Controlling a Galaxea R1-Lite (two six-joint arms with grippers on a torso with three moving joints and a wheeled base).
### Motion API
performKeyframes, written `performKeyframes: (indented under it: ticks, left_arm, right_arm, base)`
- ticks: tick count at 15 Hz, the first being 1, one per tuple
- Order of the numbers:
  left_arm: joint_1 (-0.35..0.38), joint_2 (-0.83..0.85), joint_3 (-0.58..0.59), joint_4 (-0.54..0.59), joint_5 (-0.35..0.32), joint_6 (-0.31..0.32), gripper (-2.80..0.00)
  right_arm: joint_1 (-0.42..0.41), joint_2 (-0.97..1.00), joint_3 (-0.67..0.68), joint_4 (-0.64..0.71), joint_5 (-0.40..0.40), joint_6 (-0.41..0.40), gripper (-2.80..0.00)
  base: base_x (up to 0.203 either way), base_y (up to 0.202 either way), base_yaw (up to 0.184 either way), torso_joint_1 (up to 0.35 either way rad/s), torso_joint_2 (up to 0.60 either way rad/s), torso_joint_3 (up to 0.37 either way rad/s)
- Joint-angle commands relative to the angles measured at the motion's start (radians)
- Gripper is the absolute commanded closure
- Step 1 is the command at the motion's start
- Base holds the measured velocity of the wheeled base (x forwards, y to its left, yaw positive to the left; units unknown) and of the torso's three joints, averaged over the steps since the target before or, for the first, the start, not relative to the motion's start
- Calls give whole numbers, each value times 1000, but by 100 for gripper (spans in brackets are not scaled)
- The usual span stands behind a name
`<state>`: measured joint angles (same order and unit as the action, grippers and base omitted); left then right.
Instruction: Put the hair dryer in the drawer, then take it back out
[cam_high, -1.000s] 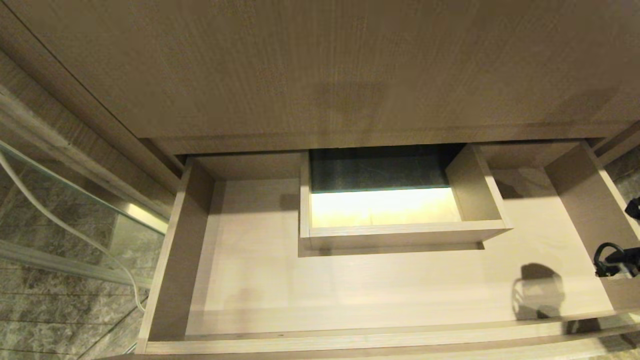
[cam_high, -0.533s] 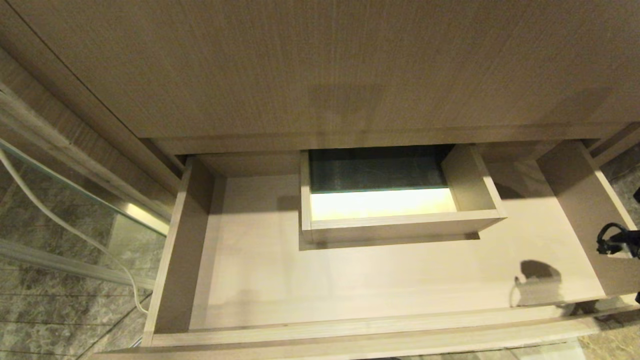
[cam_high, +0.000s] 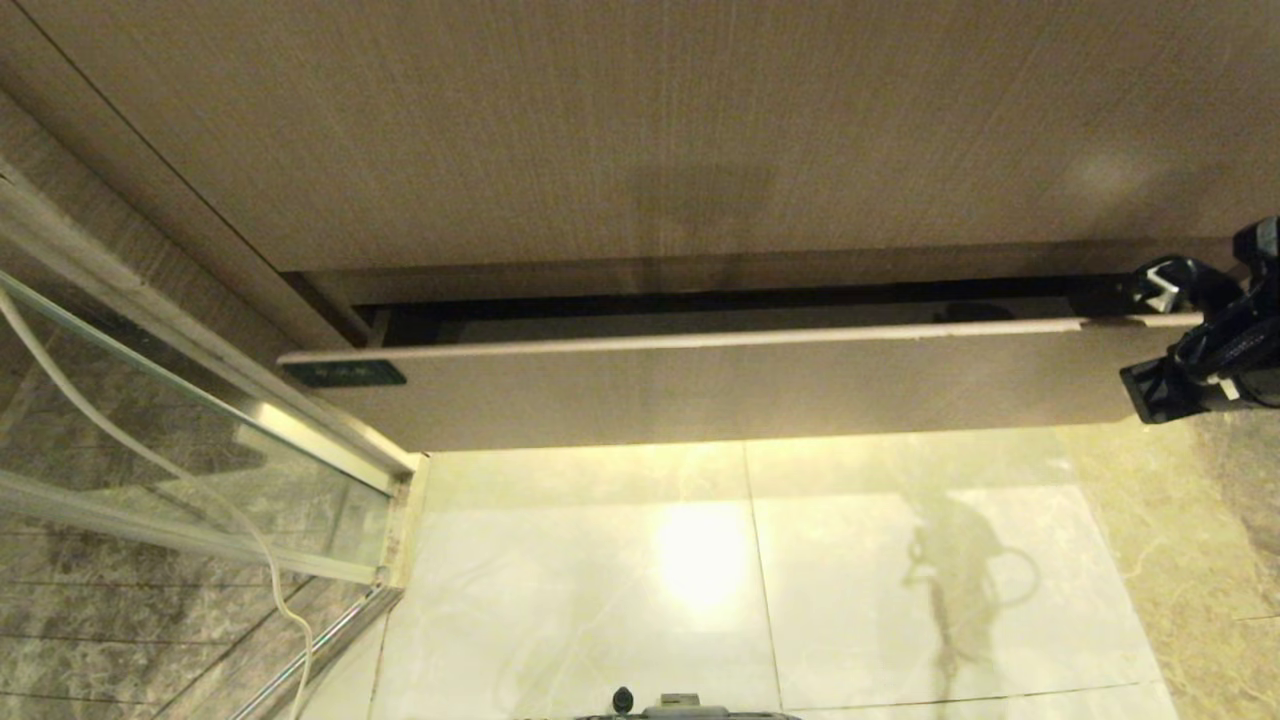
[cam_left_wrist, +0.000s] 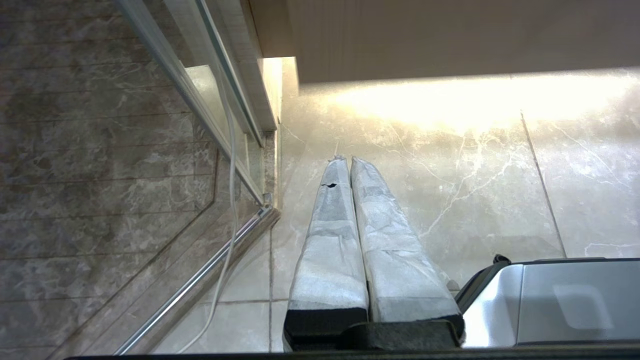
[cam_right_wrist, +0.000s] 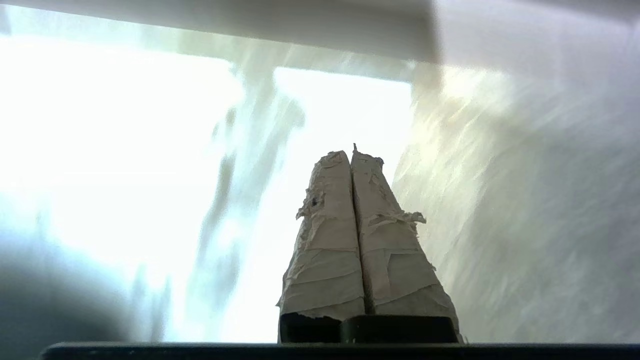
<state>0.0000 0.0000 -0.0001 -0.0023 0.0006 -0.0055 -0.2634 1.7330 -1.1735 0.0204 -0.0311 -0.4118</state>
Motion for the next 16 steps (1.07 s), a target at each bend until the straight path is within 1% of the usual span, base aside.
performKeyframes:
  ticks: [1, 3, 6, 7, 11, 12, 14, 16]
  left_arm:
    - [0, 2, 0, -1, 1, -1, 0]
    - [0, 2, 0, -1, -1, -1, 0]
    - [0, 2, 0, -1, 1, -1, 0]
    - [0, 0, 0, -1, 1, -1, 0]
    - [0, 0, -1, -1, 0, -1, 0]
    - [0, 1, 0, -1, 0, -1, 0]
    - [0, 1, 0, -1, 1, -1, 0]
    - [0, 1, 0, -1, 0, -1, 0]
  right_arm:
    - [9, 18, -21, -11, 0, 0, 0]
    - [-1, -27, -3, 15, 28, -6, 0]
    - [-11, -127, 81, 74, 54, -17, 0]
    - [-11, -135, 91, 73, 55, -18, 0]
    - [8, -272, 185, 65, 69, 0, 0]
    - [16, -322, 215, 56, 71, 27, 0]
    - [58, -429, 292, 25, 72, 132, 0]
    - [99, -585, 377, 33, 74, 184, 0]
  base:
    - [0, 0, 0, 0, 0, 0]
    - [0, 0, 0, 0, 0, 0]
    - [0, 0, 0, 0, 0, 0]
    - [0, 0, 0, 0, 0, 0]
    - [0, 0, 0, 0, 0, 0]
    - [0, 0, 0, 0, 0, 0]
    - [0, 0, 0, 0, 0, 0]
    - [0, 0, 0, 0, 0, 0]
